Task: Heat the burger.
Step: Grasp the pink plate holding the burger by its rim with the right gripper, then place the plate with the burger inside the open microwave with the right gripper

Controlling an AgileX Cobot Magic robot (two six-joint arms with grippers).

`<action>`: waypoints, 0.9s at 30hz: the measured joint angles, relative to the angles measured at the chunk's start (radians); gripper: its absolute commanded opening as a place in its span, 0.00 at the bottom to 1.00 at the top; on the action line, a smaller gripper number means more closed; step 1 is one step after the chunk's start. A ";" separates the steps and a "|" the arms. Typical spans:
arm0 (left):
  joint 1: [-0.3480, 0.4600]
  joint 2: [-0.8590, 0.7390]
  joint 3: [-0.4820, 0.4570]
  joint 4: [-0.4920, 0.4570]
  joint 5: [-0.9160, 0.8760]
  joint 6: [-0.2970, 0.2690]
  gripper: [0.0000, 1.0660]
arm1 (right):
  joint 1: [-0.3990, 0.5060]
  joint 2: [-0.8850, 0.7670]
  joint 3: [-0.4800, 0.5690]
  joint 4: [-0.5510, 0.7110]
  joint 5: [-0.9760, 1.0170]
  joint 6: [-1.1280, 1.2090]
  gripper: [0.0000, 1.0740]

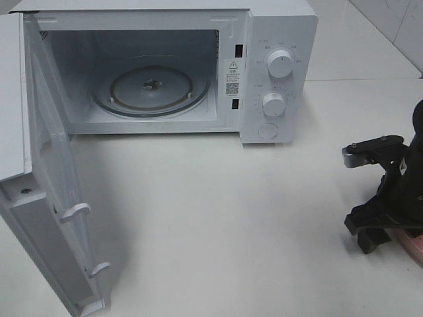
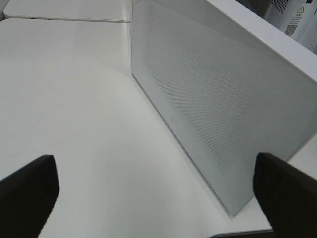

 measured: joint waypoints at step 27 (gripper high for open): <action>0.000 0.000 0.000 0.000 0.000 0.000 0.94 | -0.001 0.001 -0.004 -0.097 0.044 0.069 0.00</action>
